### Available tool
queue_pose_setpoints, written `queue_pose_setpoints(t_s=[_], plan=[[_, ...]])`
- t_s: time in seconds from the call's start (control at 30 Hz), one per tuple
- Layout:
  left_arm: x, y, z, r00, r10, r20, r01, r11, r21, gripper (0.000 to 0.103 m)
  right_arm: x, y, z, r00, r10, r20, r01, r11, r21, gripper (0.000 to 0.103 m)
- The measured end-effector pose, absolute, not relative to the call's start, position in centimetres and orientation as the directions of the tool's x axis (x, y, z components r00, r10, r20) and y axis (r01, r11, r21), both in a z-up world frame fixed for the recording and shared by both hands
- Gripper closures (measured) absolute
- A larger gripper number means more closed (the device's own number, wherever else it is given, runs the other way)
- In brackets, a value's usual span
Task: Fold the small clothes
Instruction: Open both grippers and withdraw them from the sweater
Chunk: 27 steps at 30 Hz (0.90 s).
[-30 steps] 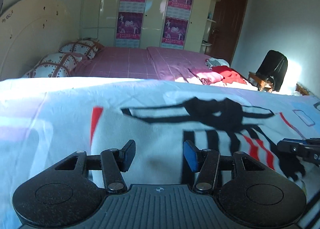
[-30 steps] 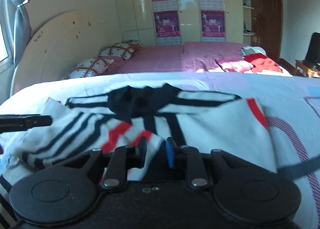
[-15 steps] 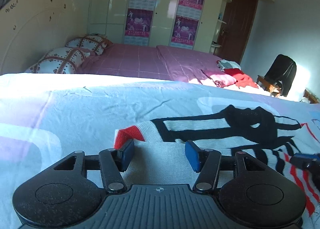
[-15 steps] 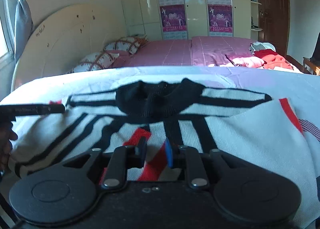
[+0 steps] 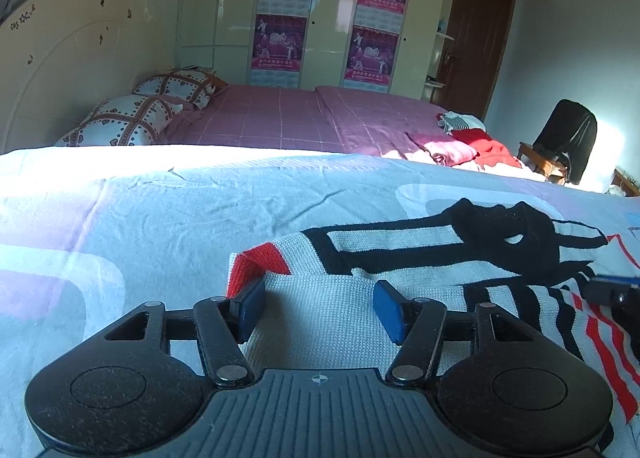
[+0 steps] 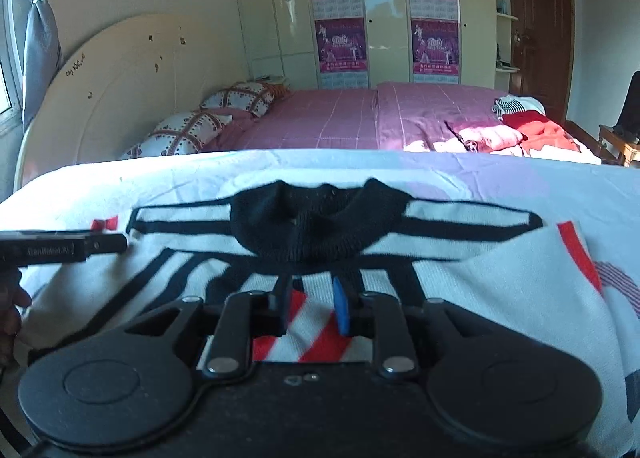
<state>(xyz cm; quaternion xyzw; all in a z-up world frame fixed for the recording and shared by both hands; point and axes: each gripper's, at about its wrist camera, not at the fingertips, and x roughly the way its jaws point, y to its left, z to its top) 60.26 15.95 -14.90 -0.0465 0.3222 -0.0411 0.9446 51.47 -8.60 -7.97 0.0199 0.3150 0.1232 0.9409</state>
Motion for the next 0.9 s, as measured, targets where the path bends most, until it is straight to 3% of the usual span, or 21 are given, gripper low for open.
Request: queue_pose_setpoints(t_s=[0.13,0.33,0.43,0.67,0.8,0.9], plan=[[60.1,15.9,-15.0,0.788,-0.106,-0.607,0.047,0.993,-0.112,0.043,53.1,-7.6,-9.4,0.731,0.219,-0.646,-0.214,0.973,0.087,0.081],[58.1,16.0,-13.9,0.8,-0.103,-0.591,0.037,0.992,-0.122,0.043,51.7,-8.2,-8.3,0.771,0.24,-0.59,-0.209,0.97,0.122,0.078],[57.6,15.4,-15.1,0.792,-0.084,-0.605,0.047,0.996,-0.076,0.043,52.3,-7.6,-9.6,0.738,0.215,-0.639,-0.214,0.974,0.08,0.078],[54.3,15.6,-13.0,0.809,-0.06,-0.585,0.014,0.996,-0.083,0.043,49.2,-10.1,-7.4,0.8,0.188,-0.569,-0.186,0.981,0.063,0.077],[53.7,15.4,-15.2,0.78,-0.043,-0.624,-0.002,0.997,-0.071,0.042,49.3,-11.6,-9.5,0.757,0.127,-0.641,-0.131,0.991,0.042,0.077],[53.7,15.7,-14.6,0.776,-0.036,-0.63,-0.016,0.997,-0.077,0.041,49.3,-11.6,-9.2,0.759,0.127,-0.638,-0.134,0.99,0.038,0.077]])
